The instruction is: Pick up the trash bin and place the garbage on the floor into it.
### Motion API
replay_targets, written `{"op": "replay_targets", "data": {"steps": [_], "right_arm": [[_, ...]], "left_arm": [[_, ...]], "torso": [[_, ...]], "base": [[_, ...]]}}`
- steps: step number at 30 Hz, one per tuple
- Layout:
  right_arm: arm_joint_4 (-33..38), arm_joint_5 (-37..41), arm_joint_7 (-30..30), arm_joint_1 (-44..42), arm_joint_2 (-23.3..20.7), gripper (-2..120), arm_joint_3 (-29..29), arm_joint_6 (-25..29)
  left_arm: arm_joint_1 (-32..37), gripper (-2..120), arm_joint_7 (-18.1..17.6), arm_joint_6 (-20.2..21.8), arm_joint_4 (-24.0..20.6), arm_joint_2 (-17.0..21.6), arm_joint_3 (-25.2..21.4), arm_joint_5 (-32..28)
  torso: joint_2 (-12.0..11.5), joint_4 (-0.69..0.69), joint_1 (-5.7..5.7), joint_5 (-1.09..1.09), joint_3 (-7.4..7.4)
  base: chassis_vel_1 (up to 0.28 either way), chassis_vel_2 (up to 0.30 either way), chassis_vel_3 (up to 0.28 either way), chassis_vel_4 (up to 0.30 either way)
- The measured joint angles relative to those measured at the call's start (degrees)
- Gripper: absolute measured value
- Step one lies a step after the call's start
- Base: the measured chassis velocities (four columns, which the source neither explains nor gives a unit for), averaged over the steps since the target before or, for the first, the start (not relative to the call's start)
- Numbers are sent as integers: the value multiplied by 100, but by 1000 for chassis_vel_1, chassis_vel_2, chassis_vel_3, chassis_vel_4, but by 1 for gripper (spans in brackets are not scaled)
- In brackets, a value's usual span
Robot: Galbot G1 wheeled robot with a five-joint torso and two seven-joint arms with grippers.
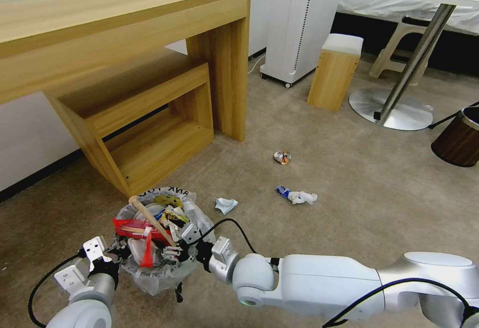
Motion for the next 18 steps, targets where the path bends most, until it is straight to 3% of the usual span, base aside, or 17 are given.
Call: {"op": "replay_targets", "data": {"steps": [2, 5, 18], "right_arm": [[4, -1, 0, -10, -1, 88, 10, 5], [19, -7, -2, -95, -12, 100, 69, 36], [72, 97, -46, -311, 70, 100, 648, 154]], "left_arm": [[-3, 1, -1, 0, 5, 0, 0, 0], [-37, 1, -3, 4, 46, 5, 5, -7], [-117, 1, -15, 24, 149, 41, -9, -40]], "torso": [[0, 0, 0, 0, 0], [0, 0, 0, 0, 0], [0, 0, 0, 0, 0]], "base": [[0, 0, 0, 0], [0, 0, 0, 0], [0, 0, 0, 0]]}}
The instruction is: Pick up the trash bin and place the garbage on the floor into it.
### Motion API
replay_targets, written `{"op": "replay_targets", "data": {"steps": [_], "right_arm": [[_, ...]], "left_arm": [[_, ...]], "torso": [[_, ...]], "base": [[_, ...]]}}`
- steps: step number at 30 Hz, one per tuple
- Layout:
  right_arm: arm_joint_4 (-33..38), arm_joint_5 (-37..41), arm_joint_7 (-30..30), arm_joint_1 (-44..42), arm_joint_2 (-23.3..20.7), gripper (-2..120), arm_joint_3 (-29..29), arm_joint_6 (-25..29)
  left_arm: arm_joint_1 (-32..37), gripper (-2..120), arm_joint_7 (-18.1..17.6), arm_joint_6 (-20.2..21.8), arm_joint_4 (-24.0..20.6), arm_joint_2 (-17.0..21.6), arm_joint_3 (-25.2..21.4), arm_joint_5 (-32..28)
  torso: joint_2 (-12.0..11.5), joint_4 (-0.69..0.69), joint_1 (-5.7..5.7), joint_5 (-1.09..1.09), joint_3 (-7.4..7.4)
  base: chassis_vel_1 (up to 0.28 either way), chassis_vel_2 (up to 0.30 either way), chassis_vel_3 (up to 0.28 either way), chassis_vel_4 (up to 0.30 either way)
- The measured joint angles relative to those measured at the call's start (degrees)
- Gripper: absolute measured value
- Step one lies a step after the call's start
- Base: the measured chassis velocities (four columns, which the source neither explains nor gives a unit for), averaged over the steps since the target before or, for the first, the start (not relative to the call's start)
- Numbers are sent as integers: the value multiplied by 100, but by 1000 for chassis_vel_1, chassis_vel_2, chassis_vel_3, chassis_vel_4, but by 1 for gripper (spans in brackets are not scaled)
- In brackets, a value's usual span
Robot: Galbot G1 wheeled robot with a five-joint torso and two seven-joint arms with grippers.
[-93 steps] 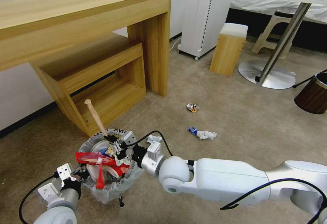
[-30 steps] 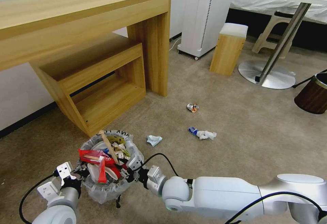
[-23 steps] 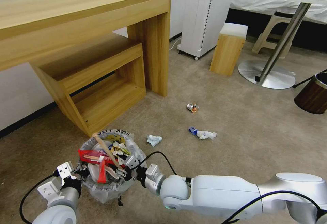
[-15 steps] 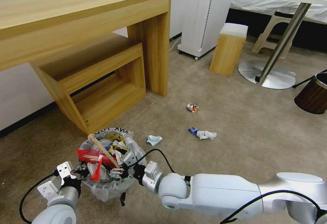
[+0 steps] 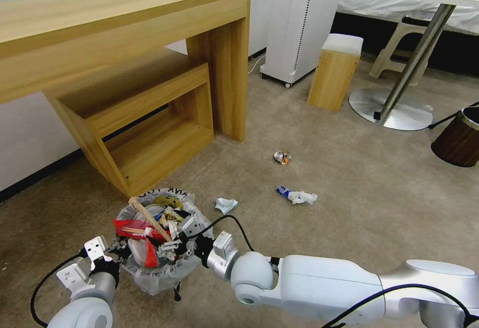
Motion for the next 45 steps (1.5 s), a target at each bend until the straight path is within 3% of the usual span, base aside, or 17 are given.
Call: {"op": "replay_targets", "data": {"steps": [13, 24, 34, 45], "right_arm": [[340, 350, -80, -107, -319, 100, 1181, -5], [722, 586, 70, -419, -1016, 100, 2462, -171], [804, 627, 182, -697, -1419, 100, 3100, -105], [780, 437, 326, -1546, -1543, 100, 4354, 12]], "left_arm": [[-42, 1, -149, 265, 65, 294, -111, -373], [199, 1, -254, 595, -359, 878, -156, -1012], [712, 1, -116, 653, -687, 1233, -164, -1050], [932, 1, 13, 694, -755, 1528, -161, -1047]], "torso": [[0, 0, 0, 0, 0], [0, -1, 0, 1, 0], [0, 0, 0, 1, 0], [0, -1, 0, 1, 0]], "base": [[0, 0, 0, 0], [0, 0, 0, 0], [0, 0, 0, 0], [0, 0, 0, 0]]}}
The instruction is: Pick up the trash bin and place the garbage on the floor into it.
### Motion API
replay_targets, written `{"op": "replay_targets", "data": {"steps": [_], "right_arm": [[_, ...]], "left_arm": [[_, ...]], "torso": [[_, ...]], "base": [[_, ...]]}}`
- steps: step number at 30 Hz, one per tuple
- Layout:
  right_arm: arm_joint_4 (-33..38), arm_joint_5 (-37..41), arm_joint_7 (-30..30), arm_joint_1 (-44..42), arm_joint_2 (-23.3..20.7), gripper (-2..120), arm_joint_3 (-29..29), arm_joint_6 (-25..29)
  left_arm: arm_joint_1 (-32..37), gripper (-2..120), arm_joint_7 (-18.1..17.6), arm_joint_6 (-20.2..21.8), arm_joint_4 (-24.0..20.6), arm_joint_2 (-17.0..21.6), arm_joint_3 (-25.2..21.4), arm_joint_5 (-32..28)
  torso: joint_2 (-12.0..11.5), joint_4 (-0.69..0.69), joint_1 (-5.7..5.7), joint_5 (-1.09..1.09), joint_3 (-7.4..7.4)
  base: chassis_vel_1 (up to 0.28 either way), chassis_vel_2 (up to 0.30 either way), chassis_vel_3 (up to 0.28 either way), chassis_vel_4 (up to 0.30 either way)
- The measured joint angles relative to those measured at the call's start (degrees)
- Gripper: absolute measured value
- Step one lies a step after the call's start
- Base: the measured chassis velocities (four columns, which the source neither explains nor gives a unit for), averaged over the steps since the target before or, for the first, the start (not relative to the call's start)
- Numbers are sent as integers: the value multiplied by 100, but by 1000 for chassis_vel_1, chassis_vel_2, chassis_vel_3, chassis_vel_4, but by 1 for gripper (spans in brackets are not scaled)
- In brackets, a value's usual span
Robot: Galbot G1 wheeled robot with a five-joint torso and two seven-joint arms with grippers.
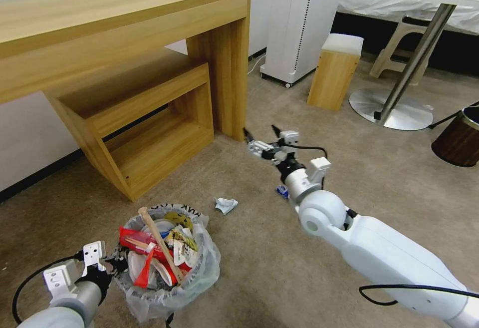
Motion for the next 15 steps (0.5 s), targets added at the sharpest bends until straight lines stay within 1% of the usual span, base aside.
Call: {"op": "replay_targets", "data": {"steps": [2, 3, 5, 10, 13, 15], "right_arm": [[1, -28, 31, -189, -25, 100, 219, 16], [1, -28, 31, -189, -25, 100, 219, 16], [0, -46, 4, -382, -40, 100, 448, 22], [25, -70, -16, -613, -51, 100, 686, 22], [79, -152, 1, -909, -47, 100, 992, 13], [88, -176, 16, -995, -45, 100, 1070, 9]], "left_arm": [[-17, 1, 21, 3, 35, 10, 5, 2], [-17, 1, 21, 3, 35, 10, 5, 2], [8, 1, 78, 2, 76, -1, -15, 36], [-18, 1, 107, -3, 137, -9, -2, 76], [-29, 1, 181, -23, 187, 5, 33, 119], [-20, 1, 195, -24, 190, 11, 36, 131]], "torso": [[0, -2, 0, -1, 0], [0, -2, 0, -1, 0], [0, 1, 0, 0, 0], [0, 1, 0, -1, 0], [0, 0, 0, -1, 0], [0, 0, 0, -1, 0]], "base": [[0, 0, 0, 0], [0, 0, 0, 0], [0, 0, 0, 0], [0, 0, 0, 0], [0, 0, 0, 0], [0, 0, 0, 0]]}}
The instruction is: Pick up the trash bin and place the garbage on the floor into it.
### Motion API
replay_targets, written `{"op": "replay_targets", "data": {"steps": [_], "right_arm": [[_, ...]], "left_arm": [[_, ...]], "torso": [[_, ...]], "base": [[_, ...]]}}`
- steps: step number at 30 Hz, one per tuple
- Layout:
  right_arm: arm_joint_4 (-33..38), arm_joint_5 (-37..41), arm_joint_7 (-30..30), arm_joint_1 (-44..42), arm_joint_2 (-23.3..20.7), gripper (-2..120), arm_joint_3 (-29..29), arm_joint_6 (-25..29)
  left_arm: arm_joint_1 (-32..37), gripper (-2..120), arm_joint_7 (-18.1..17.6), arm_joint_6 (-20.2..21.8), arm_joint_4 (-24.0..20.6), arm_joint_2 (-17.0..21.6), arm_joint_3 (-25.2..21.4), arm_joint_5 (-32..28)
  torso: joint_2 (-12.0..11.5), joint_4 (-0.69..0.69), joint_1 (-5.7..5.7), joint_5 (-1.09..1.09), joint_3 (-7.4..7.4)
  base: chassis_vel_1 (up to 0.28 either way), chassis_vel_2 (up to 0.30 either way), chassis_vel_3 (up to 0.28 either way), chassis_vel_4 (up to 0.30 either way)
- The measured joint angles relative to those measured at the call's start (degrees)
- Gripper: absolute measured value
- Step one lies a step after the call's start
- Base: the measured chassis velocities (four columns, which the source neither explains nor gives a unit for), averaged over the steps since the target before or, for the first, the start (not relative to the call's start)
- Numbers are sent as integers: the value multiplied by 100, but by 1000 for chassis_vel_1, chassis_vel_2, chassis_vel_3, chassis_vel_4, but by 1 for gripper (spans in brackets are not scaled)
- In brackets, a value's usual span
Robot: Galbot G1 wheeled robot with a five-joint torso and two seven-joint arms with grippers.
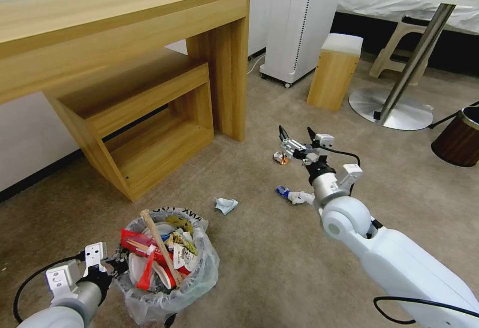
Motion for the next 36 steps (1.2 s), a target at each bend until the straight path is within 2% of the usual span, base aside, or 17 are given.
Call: {"op": "replay_targets", "data": {"steps": [12, 18, 21, 36], "right_arm": [[22, -196, 131, -533, 64, 100, 458, -68], [16, -307, 212, -585, 87, 100, 491, -115], [7, -339, 284, -598, 91, 96, 491, -160], [9, -351, 292, -598, 87, 100, 465, -176]], "left_arm": [[158, 1, 6, -9, -48, 73, -85, -65], [174, 1, 4, -41, -50, 57, -97, -58], [179, 1, 4, -58, -47, 36, -96, -47], [212, 1, 4, -87, -53, 10, -101, -15]], "torso": [[0, 0, 0, 0, 0], [0, 0, 0, 0, 0], [0, 0, 0, 0, 0], [0, 1, 0, 1, 1]], "base": [[0, 0, 0, 0], [0, 0, 0, 0], [0, 0, 0, 0], [-84, 82, 77, -83]]}}
